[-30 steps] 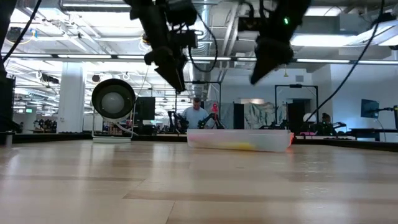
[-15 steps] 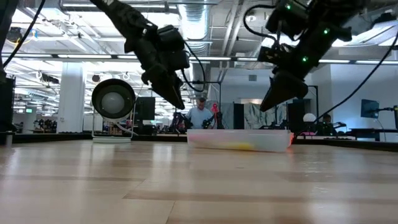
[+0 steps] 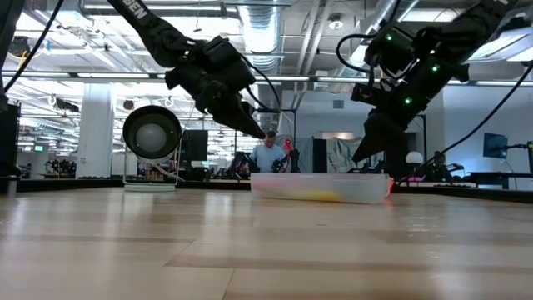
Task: Pick & place school supplies into a supply box
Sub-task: Close the supply box
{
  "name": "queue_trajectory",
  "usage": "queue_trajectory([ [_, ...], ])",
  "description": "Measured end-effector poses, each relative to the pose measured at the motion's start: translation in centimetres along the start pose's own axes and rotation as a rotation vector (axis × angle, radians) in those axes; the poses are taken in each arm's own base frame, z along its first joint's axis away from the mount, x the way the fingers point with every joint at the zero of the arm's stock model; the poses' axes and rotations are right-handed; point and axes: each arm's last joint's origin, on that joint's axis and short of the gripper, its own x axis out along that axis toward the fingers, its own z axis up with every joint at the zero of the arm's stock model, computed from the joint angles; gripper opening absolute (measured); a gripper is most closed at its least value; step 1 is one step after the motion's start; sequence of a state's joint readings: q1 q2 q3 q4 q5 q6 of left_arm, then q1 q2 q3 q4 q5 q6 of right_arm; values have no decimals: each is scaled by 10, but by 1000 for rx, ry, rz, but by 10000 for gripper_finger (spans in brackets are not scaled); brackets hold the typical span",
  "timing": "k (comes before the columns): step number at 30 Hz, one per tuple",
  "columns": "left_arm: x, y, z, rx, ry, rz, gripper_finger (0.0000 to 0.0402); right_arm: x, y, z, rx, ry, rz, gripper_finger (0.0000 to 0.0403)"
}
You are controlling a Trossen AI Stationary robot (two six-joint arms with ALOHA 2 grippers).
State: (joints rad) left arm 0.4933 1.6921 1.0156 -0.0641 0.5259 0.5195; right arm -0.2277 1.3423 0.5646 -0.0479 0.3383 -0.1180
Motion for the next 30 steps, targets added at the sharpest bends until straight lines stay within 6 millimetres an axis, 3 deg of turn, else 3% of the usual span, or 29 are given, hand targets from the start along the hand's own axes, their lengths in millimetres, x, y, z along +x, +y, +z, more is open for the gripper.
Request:
queue_trajectory([
  [12,9,-6,-8,-27,-57,39,161,15,-28,-8,153,18,-88,98],
  [17,11,-8,-10,-45,-45,45,161,24,-28,-9,167,17,-24,98],
  [30,12,-15,-42,-111,43,92,161,50,-14,-19,136,74,-2,98],
])
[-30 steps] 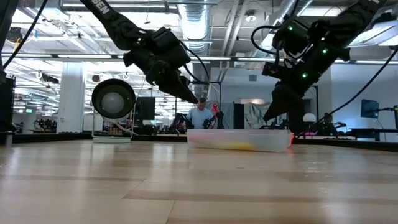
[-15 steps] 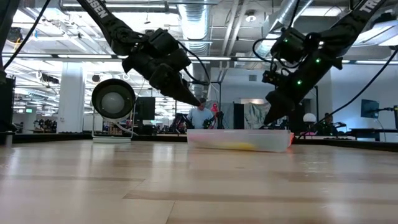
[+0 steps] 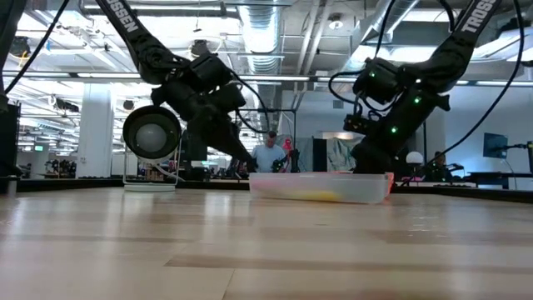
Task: Pick & place school supplies into a supply box
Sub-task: Close the supply box
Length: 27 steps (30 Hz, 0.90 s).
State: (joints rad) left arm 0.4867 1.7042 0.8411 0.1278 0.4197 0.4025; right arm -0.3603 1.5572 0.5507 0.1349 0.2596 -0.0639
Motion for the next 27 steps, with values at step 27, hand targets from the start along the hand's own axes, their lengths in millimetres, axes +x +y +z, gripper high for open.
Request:
queue_trajectory([
  [27,22,-7,-22,25,55,3,161,-4,15,8,-118,-81,128,97],
])
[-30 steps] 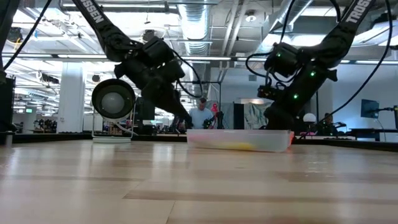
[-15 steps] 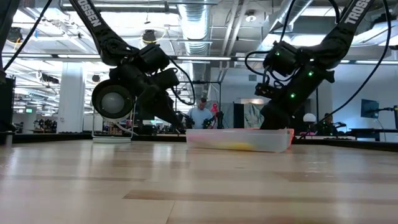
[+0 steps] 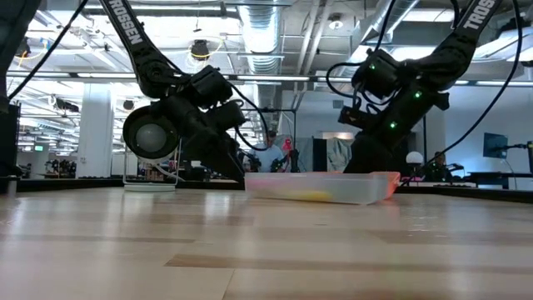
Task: Pick & place school supplies into a supply box
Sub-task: Close the supply box
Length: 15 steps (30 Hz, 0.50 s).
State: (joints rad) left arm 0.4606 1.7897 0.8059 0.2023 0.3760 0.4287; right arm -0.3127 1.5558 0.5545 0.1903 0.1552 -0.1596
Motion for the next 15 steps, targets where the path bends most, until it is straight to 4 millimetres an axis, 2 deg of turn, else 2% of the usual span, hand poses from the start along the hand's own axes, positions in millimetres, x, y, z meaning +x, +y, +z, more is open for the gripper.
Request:
queue_trajectory([
  [7,5,-5,0,4,5,-23,161,0,1,4,3,-38,-1,97],
  [15,15,-27,5,36,12,-88,161,-2,7,12,-7,-66,42,97],
])
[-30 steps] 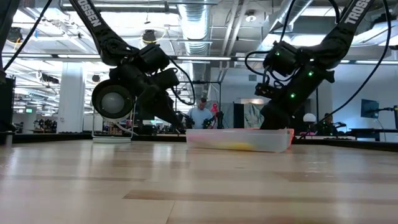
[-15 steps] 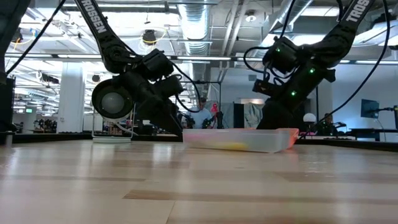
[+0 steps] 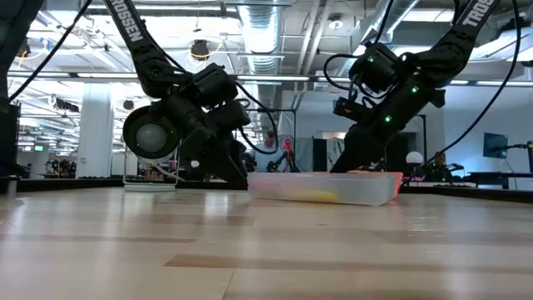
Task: Pick & place school supplies into a supply box
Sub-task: Close the supply box
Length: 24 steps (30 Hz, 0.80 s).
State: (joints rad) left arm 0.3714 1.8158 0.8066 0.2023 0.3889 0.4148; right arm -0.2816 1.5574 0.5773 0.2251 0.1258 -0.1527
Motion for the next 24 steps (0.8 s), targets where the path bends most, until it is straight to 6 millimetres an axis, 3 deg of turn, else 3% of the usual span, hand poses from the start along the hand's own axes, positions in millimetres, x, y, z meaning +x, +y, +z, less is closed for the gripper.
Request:
queue_trajectory([
  [9,5,-15,-3,-32,70,-56,161,-2,15,-3,12,48,49,97],
  [24,10,-34,1,-128,139,-46,161,-15,67,-2,-19,52,161,97],
])
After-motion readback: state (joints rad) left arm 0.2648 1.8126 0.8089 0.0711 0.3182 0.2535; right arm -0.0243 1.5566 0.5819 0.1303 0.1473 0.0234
